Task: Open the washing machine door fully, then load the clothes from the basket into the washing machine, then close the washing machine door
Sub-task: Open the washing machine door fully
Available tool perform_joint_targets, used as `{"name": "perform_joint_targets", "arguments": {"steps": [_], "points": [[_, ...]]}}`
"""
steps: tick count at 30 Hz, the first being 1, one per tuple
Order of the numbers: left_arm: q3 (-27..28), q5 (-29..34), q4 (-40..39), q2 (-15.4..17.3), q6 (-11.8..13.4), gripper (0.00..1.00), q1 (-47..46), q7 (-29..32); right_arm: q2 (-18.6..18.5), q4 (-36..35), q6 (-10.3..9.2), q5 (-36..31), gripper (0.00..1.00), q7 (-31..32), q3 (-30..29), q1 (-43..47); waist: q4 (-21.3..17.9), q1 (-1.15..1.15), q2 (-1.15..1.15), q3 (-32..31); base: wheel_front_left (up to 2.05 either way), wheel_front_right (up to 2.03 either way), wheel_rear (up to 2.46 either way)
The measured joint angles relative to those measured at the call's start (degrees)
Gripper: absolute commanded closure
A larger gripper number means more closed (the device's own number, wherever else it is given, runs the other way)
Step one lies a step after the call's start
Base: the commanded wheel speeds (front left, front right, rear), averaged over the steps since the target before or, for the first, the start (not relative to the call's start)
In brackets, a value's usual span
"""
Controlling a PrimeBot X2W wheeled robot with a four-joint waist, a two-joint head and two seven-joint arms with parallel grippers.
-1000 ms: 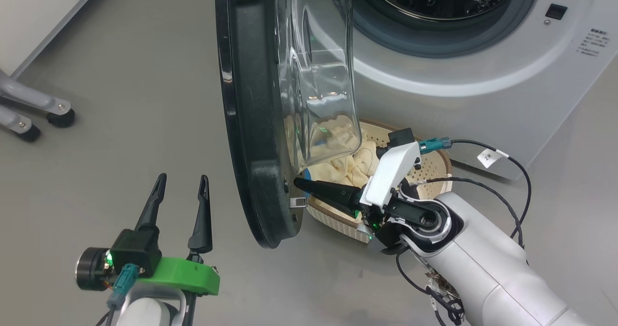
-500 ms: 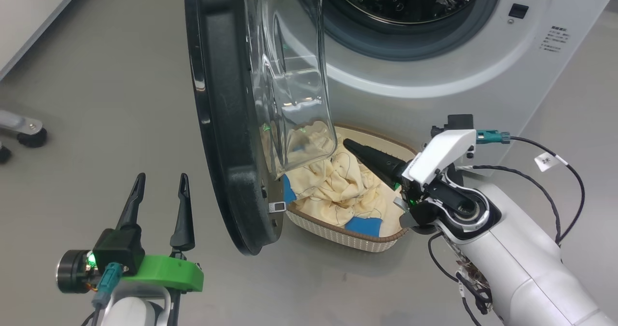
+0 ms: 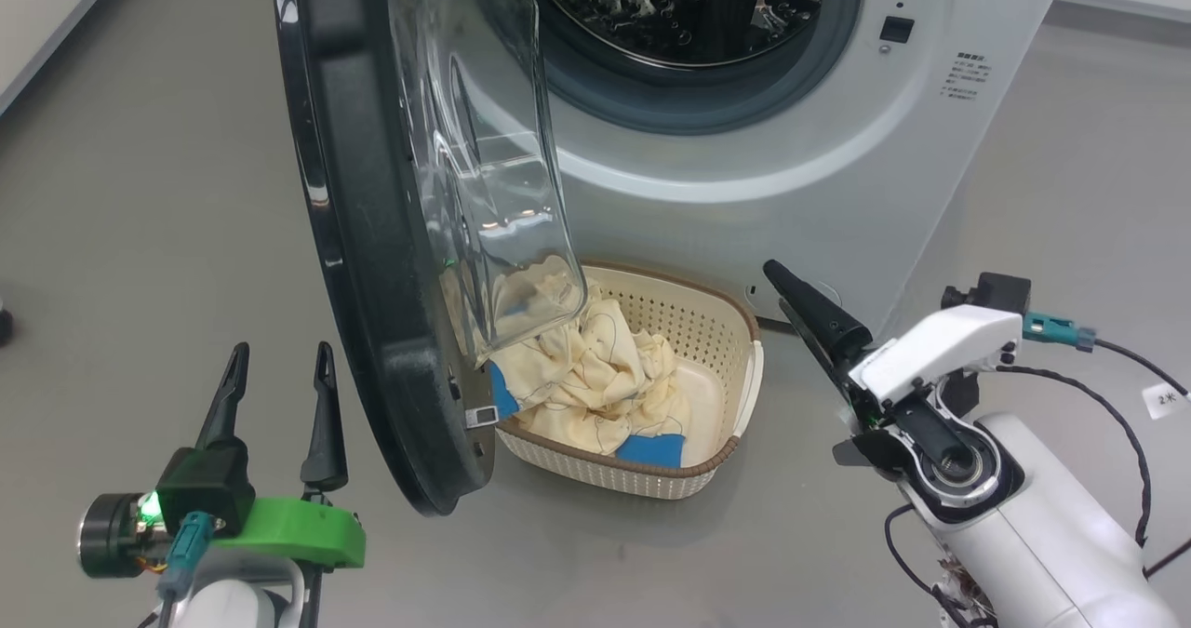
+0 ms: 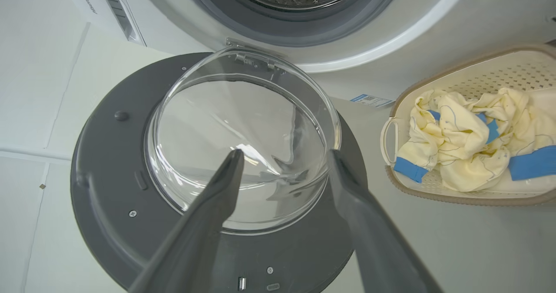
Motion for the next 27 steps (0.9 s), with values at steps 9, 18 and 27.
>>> {"name": "perform_joint_targets", "arguments": {"steps": [9,18,27], "points": [[1.59,0.13,0.15,0.49,0.00,0.00,2.75,0.00,-4.95,-0.70,0.02,-14.41,0.00,-13.58,0.20,5.71,-3.42,0.00,0.00,-2.07,0.00,0.00,0.00],[2.29,0.15,0.78,0.48,-0.05,0.00,4.36,0.00,-10.37,2.26,-2.75,-30.71,0.00,-25.70,0.34,9.14,-6.85,0.00,0.00,-3.74,0.00,0.00,0.00],[3.44,0.16,0.93,0.88,-0.08,0.00,5.89,0.01,-11.51,-1.94,-11.90,-47.99,0.00,-23.04,-8.13,10.60,-10.87,0.00,0.00,-5.41,0.00,0.00,0.00]]}}
